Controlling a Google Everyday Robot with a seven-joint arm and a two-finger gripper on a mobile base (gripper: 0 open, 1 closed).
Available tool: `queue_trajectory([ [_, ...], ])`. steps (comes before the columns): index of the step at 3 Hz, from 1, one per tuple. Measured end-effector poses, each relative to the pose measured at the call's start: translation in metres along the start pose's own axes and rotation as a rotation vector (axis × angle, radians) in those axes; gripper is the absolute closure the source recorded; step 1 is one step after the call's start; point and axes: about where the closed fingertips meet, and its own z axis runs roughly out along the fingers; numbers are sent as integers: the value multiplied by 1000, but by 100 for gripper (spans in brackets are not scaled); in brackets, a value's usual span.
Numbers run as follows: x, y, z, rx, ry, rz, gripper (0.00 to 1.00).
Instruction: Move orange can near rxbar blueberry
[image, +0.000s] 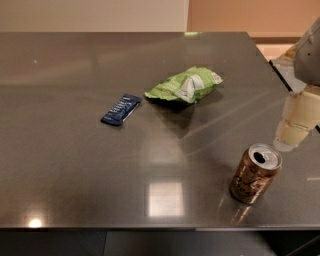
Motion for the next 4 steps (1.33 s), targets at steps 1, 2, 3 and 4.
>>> queue_trajectory([
  [1, 0, 0, 0, -1, 0, 0, 0],
  [2, 6, 5, -6, -22, -5, -7, 0],
  [3, 16, 20, -14, -56, -32, -15, 0],
  [4, 24, 43, -14, -81, -69, -35, 0],
])
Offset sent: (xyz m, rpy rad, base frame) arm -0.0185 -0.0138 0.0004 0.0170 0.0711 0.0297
